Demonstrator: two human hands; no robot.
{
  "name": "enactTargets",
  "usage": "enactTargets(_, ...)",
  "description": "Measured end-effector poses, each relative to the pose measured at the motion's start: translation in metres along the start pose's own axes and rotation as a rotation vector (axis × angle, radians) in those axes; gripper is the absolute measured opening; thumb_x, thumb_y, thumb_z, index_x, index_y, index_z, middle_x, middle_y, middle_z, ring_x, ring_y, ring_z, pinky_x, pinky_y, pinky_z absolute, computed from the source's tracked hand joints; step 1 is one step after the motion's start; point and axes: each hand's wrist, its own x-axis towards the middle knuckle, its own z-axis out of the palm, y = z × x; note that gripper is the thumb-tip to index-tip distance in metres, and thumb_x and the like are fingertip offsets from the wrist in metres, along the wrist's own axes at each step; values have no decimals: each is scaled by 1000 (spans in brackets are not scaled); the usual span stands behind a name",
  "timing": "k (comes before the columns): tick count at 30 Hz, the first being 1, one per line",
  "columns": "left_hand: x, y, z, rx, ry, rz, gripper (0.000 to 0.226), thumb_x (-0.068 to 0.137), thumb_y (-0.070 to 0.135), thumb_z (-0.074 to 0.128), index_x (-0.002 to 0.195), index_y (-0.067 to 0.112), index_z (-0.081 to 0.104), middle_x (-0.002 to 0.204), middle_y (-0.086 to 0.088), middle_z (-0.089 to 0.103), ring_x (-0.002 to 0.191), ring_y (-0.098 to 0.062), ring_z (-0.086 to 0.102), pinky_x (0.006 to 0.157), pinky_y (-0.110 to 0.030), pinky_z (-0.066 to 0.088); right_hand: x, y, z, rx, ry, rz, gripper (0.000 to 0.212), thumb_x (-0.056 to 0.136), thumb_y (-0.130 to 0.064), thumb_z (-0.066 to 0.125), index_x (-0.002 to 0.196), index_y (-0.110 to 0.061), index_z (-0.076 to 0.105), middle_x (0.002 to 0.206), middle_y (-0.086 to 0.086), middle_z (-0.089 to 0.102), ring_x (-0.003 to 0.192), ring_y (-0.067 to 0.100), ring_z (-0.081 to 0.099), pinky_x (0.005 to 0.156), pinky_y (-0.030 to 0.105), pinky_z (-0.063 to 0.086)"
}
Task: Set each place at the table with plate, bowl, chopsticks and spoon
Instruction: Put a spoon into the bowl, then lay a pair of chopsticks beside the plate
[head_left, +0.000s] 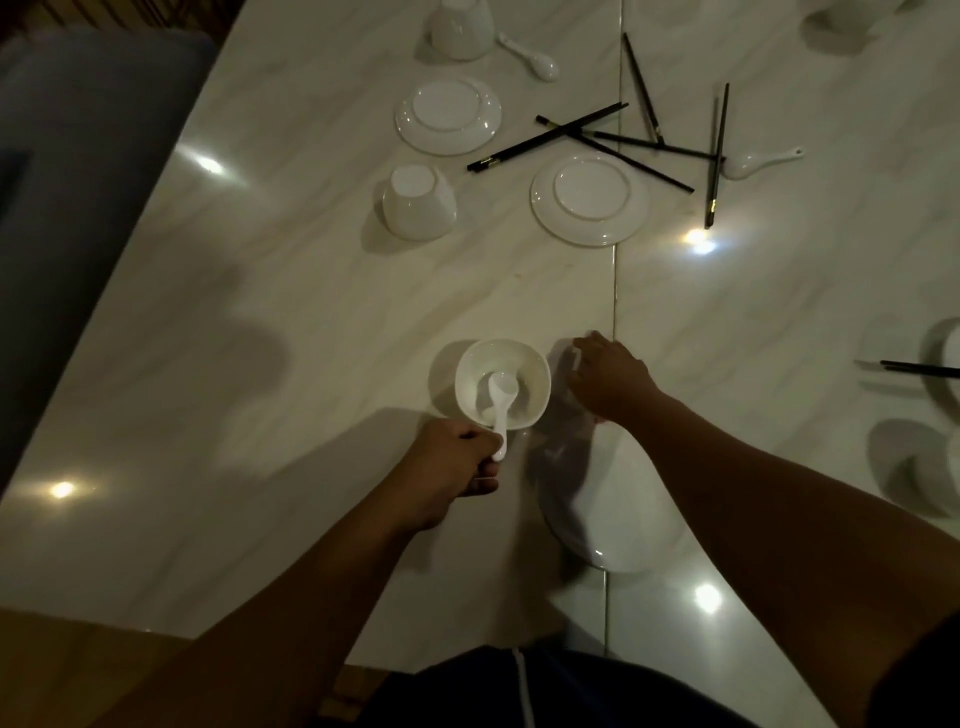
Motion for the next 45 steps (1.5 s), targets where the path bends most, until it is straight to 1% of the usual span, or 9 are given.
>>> enactTargets(5, 8, 3, -11, 308, -3, -28, 29, 91, 31, 59, 96, 3, 65, 74, -11, 63, 62, -19, 61, 65, -32, 56, -6, 6, -1, 24, -3, -10, 52, 93, -30, 50, 142, -16, 38, 147, 6, 40, 133, 28, 39, 109, 49, 33)
enactTargets(9, 11, 27, -19, 830, 213, 203, 39, 91, 45, 51, 87, 9, 64, 76, -2, 62, 73, -21, 59, 65, -31, 43, -7, 21, -9, 109, 37, 18, 50, 94, -34, 50, 139, -16, 42, 139, 10, 51, 125, 29, 49, 105, 42, 39)
enactTargets(15, 28, 78, 35, 789, 138, 479, 13, 89, 40, 56, 91, 27, 60, 100, 3, 59, 89, -12, 56, 82, -30, 44, -6, 72, -43, 312, 159, 95, 42, 94, -27, 53, 134, -15, 48, 129, 12, 58, 115, 28, 56, 93, 30, 41)
enactTargets(24, 121, 137, 155, 934, -18, 535, 26, 91, 36, 55, 112, 20, 59, 114, 0, 59, 94, -11, 51, 81, -22, 35, 62, 167, -132, 419, 250, 255, 35, 92, -27, 52, 125, -14, 57, 118, 9, 65, 105, 24, 60, 79, 22, 36)
enactTargets(30, 197, 187, 193, 990, 95, 622, 27, 91, 32, 57, 112, 16, 61, 113, -3, 59, 92, -9, 48, 80, -21, 35, 155, 188, -172, 382, 325, 212, 37, 92, -33, 54, 123, -11, 57, 119, 11, 64, 105, 25, 61, 79, 25, 39)
enactTargets(33, 234, 216, 201, 1046, 159, 691, 27, 91, 31, 56, 109, 12, 61, 109, -6, 61, 91, -14, 51, 80, -24, 37, 195, 186, -182, 342, 331, 220, 42, 91, -40, 55, 122, -10, 54, 107, 8, 63, 102, 27, 60, 77, 28, 39)
enactTargets(39, 316, 270, 220, 1116, 266, 732, 29, 93, 27, 49, 118, 14, 56, 123, -16, 49, 112, -31, 50, 97, -35, 40, 235, 188, -175, 184, 353, 252, 38, 89, -48, 50, 106, -15, 58, 91, 3, 64, 86, 24, 63, 85, 42, 51)
enactTargets(42, 354, 291, 232, 1286, 336, 733, 33, 96, 22, 40, 128, 18, 48, 130, -19, 41, 118, -38, 41, 100, -38, 35, 241, 192, -175, 221, 353, 247, 33, 92, -41, 50, 106, -14, 62, 85, 2, 64, 79, 22, 62, 80, 37, 52)
enactTargets(45, 382, 306, 238, 1370, 366, 785, 33, 95, 13, 38, 123, 11, 54, 134, -13, 48, 112, -38, 48, 88, -38, 37, 242, 196, -178, 317, 351, 216, 28, 93, -34, 50, 106, -14, 64, 81, 1, 65, 74, 19, 63, 73, 33, 52)
